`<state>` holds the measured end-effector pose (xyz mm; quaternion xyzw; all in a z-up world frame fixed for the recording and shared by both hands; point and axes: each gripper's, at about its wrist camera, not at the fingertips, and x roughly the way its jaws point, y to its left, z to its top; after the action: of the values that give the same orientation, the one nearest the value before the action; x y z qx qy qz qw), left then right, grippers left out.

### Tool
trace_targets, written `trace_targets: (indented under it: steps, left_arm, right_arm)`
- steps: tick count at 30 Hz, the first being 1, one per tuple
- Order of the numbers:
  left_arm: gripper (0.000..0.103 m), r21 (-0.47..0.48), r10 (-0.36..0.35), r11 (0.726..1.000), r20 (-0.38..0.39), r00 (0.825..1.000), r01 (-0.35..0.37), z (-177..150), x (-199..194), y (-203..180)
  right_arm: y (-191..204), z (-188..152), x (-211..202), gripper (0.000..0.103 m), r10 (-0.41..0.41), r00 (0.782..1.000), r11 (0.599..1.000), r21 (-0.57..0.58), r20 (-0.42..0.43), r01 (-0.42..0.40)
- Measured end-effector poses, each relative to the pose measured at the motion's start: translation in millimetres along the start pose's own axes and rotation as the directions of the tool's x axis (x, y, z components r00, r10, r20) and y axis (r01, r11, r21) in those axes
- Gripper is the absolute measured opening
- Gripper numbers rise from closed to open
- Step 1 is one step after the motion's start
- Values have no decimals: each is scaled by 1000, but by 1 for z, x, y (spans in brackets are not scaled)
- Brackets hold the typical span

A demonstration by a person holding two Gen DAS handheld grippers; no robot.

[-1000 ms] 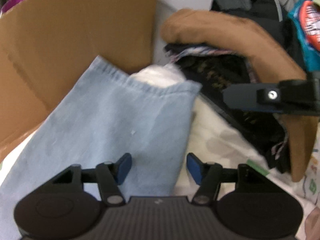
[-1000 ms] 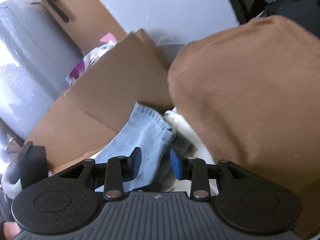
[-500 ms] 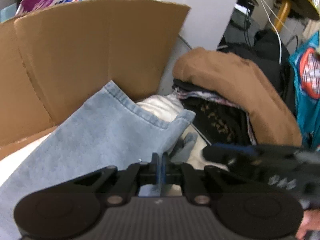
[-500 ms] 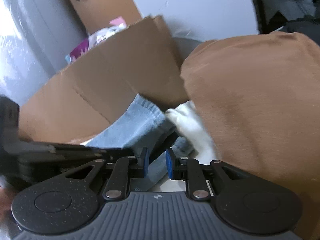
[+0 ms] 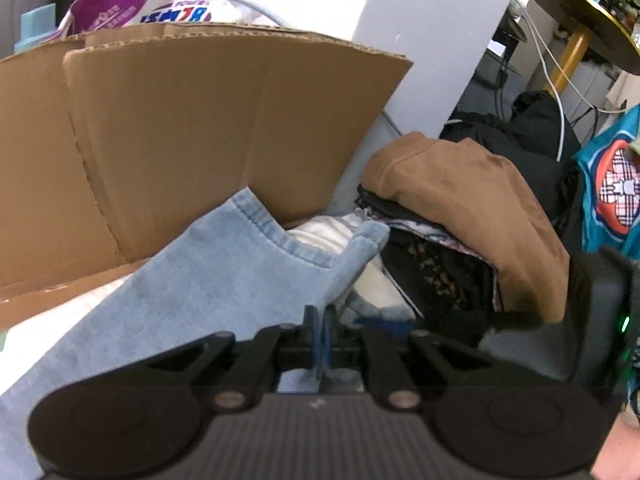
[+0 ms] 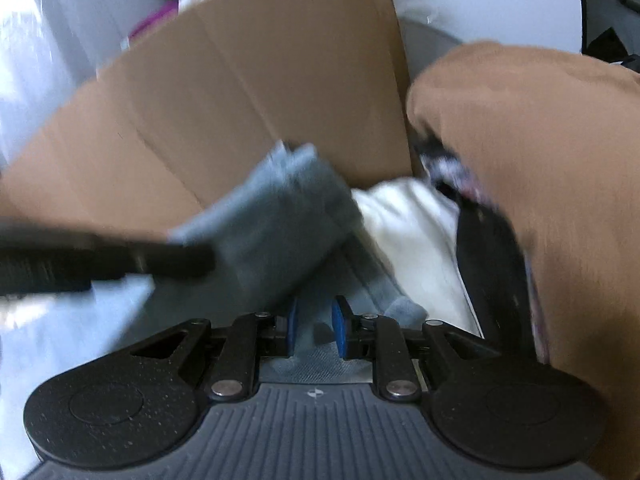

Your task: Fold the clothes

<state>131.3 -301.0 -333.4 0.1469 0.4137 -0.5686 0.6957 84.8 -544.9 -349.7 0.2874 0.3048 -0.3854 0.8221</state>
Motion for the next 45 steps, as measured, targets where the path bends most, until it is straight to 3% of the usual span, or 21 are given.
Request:
trace_targets:
  steps: [5, 12, 20, 22, 26, 29, 34, 38, 45]
  left_arm:
    - [3, 11, -30, 999, -42, 999, 30, -8, 13, -7]
    - [3, 19, -55, 998, -112, 992, 58, -26, 39, -20]
    - [5, -20, -85, 996, -188, 979, 83, -32, 63, -11]
    - [11, -47, -102, 994, -200, 975, 95, -31, 64, -7]
    - [30, -79, -121, 991, -150, 981, 110, -26, 32, -2]
    - [37, -25, -95, 995, -146, 985, 93, -26, 2, 1]
    - [54, -25, 18, 999, -167, 986, -22, -46, -36, 12]
    - [58, -104, 80, 989, -221, 972, -105, -79, -43, 18]
    - [61, -46, 205, 973, -270, 941, -225, -123, -45, 7]
  right_arm:
    - [-2, -27, -12, 22, -71, 997, 995, -76, -16, 69]
    - [0, -39, -22, 21, -96, 995, 988, -124, 14, 97]
    - [-1, -40, -40, 22, -90, 996, 990, -109, 13, 91]
    - [-3, -41, -48, 22, -66, 998, 995, -79, 20, 68]
    - [3, -44, -53, 23, -39, 999, 997, -68, 19, 40]
    - [5, -47, -50, 23, -17, 1000, 999, -51, 5, 17]
    - [4, -56, -51, 23, -4, 1000, 1000, -21, -5, 4]
    - [2, -63, -56, 24, -2, 1000, 999, 36, 12, 2]
    - [4, -78, -60, 24, 10, 1000, 993, 116, 24, -12]
